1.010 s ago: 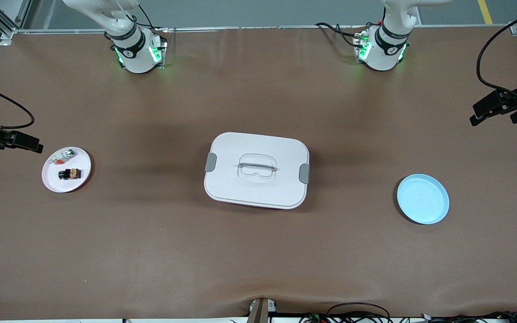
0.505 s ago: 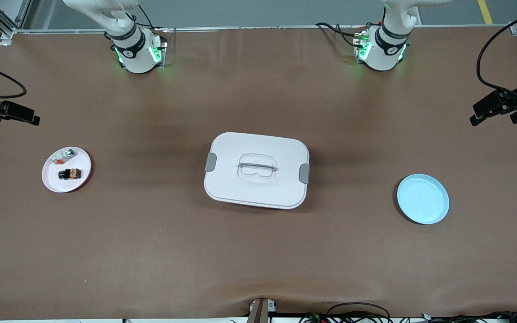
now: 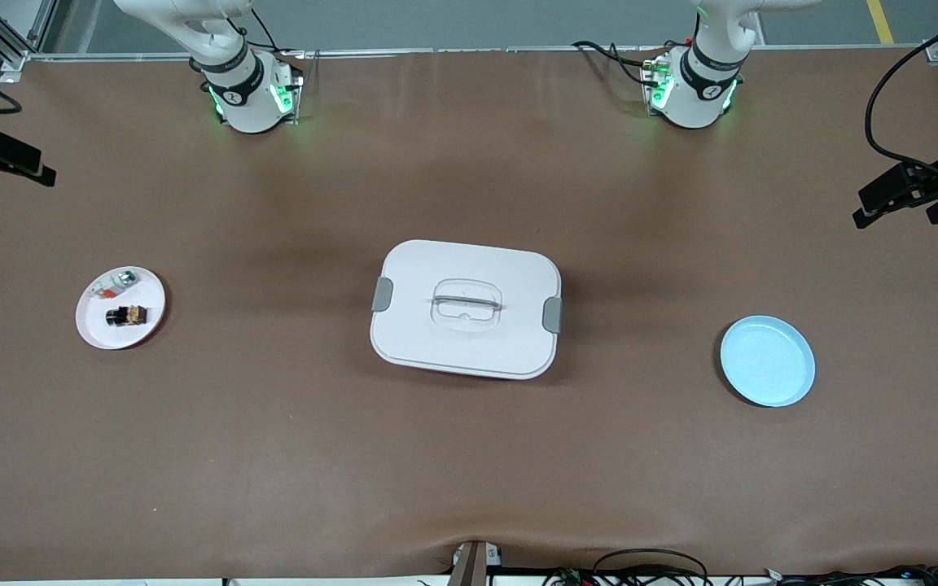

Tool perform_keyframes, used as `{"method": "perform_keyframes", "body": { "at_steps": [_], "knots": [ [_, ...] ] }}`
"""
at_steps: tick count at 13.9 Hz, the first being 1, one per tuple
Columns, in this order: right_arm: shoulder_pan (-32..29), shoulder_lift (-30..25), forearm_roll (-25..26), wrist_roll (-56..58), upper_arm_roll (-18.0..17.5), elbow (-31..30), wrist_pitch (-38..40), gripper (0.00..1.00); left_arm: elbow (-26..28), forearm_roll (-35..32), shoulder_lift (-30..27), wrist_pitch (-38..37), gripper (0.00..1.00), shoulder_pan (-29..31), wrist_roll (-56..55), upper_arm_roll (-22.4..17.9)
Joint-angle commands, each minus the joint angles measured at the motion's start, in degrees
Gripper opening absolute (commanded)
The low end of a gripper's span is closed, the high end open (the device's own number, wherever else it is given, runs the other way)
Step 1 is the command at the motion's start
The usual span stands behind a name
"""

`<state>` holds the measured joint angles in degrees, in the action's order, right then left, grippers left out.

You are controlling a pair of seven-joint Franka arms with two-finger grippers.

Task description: Transfer orange switch to right arm and place

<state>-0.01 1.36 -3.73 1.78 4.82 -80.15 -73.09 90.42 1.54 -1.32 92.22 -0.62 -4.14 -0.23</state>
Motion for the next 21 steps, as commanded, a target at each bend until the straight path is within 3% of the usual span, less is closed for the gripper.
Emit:
{"method": "perform_keyframes", "body": {
  "at_steps": [1,8,11,15,21],
  "knots": [
    [0.5,-1.1,-0.7,0.7,0.0,-1.8,-0.6,1.00,-1.0,0.5,-0.2,-1.3,1.00,0.1,0.6,0.0],
    [1.8,-3.6,2.1,0.2,-0.3,-5.3,-3.1,1.00,-1.0,0.5,-0.2,-1.6,1.00,0.1,0.7,0.0],
    [0.1,-4.4,2.2,0.1,-3.0,-6.1,-3.6,1.00,-1.0,0.5,-0.2,-1.6,1.00,0.0,0.7,0.1],
    [0.1,-7.8,2.2,0.1,-3.0,-10.7,-6.7,1.00,-1.0,0.6,-0.1,-1.6,1.00,0.1,0.7,0.1],
    [0.1,-7.8,2.2,0.1,-2.8,-10.3,-7.1,1.00,-0.9,0.5,0.0,-1.6,1.00,0.1,0.8,0.1]
  ]
}}
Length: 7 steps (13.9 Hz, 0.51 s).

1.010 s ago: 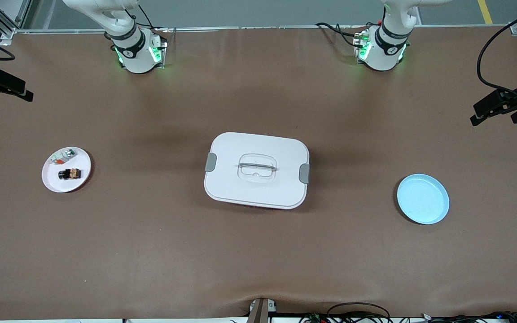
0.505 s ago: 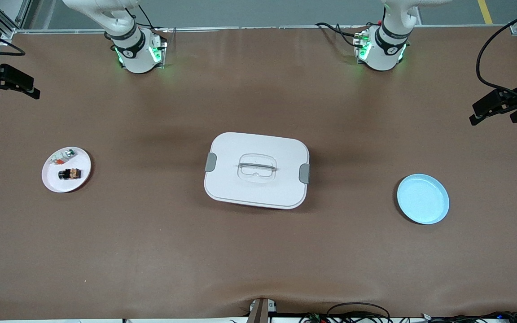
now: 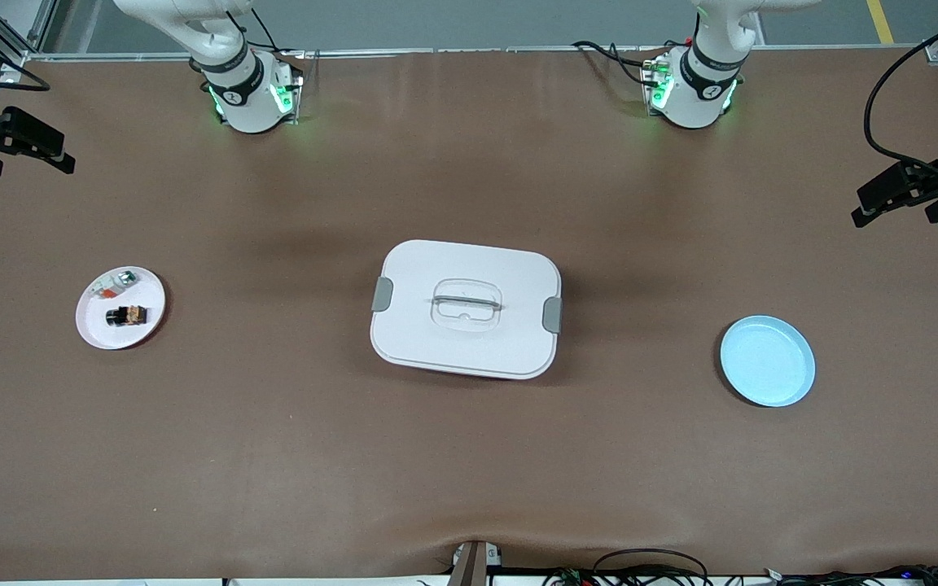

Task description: Transfer orange switch to right arm and place

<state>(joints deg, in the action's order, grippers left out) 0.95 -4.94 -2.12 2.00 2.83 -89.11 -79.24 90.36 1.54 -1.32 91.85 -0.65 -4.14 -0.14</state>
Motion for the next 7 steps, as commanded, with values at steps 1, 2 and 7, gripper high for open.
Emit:
{"method": "perform_keyframes", "body": {
  "at_steps": [1,2,7],
  "knots": [
    [-0.9,-1.5,0.6,-0.1,-0.7,-1.3,-1.2,1.00,-0.8,0.5,0.0,-1.2,1.00,0.0,0.8,0.0],
    [-0.8,-1.5,0.6,-0.1,-0.7,-1.2,-1.4,1.00,-0.8,0.6,0.0,-1.2,1.00,0.1,1.0,0.0],
    [-0.7,-1.6,1.2,-0.1,-0.6,-1.1,-3.0,1.00,-0.8,0.5,0.0,-1.3,1.00,0.0,1.1,0.0]
  ]
}}
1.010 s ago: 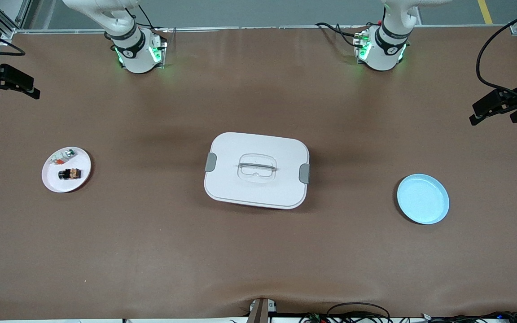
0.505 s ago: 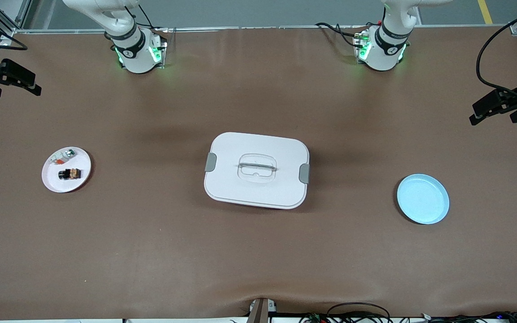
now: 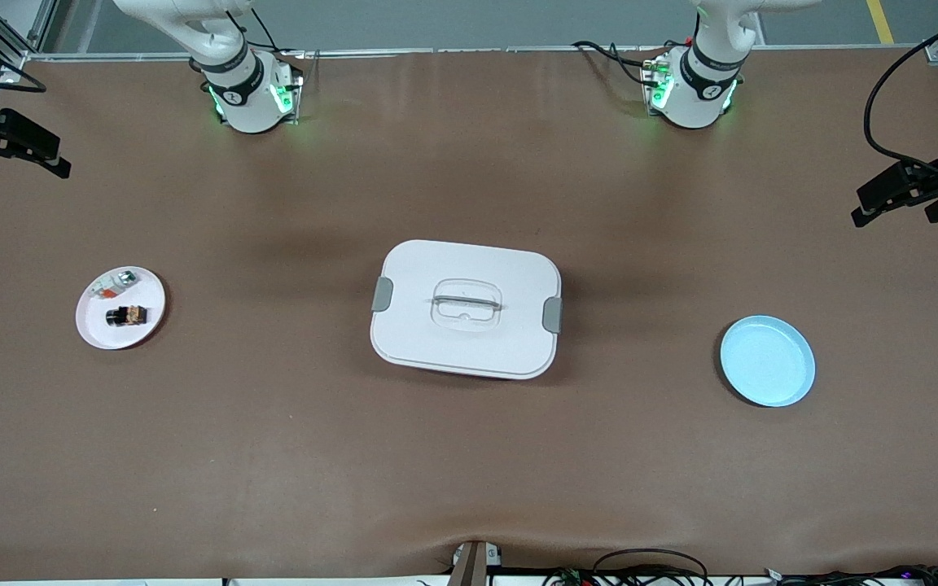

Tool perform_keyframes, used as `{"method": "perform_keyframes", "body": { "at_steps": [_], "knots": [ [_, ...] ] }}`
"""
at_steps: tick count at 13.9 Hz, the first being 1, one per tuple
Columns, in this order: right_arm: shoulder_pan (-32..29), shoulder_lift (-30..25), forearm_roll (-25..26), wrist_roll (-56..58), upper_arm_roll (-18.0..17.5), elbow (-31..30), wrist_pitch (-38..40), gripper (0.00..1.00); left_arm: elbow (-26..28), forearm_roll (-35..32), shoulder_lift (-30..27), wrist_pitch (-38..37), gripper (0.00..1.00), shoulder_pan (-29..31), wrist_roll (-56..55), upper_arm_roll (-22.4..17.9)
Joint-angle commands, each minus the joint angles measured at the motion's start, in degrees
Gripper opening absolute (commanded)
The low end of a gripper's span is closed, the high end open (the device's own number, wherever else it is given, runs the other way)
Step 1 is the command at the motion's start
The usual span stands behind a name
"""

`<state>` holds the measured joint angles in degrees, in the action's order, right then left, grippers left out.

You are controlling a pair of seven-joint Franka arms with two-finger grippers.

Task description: Transfer orange switch to right arm and place

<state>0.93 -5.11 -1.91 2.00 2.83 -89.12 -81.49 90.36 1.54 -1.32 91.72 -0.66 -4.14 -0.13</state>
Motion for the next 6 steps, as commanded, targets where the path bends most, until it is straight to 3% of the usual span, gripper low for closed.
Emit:
{"method": "perform_keyframes", "body": {
  "at_steps": [1,6],
  "knots": [
    [-0.7,-1.5,1.2,-0.1,-0.5,-1.0,-1.3,1.00,-0.8,0.5,-0.1,-1.2,1.00,0.0,1.1,0.0],
    [-0.8,-1.7,1.6,-0.1,-0.4,-1.1,-1.7,1.00,-0.9,0.5,0.0,-1.2,1.00,0.1,1.1,0.0]
  ]
}}
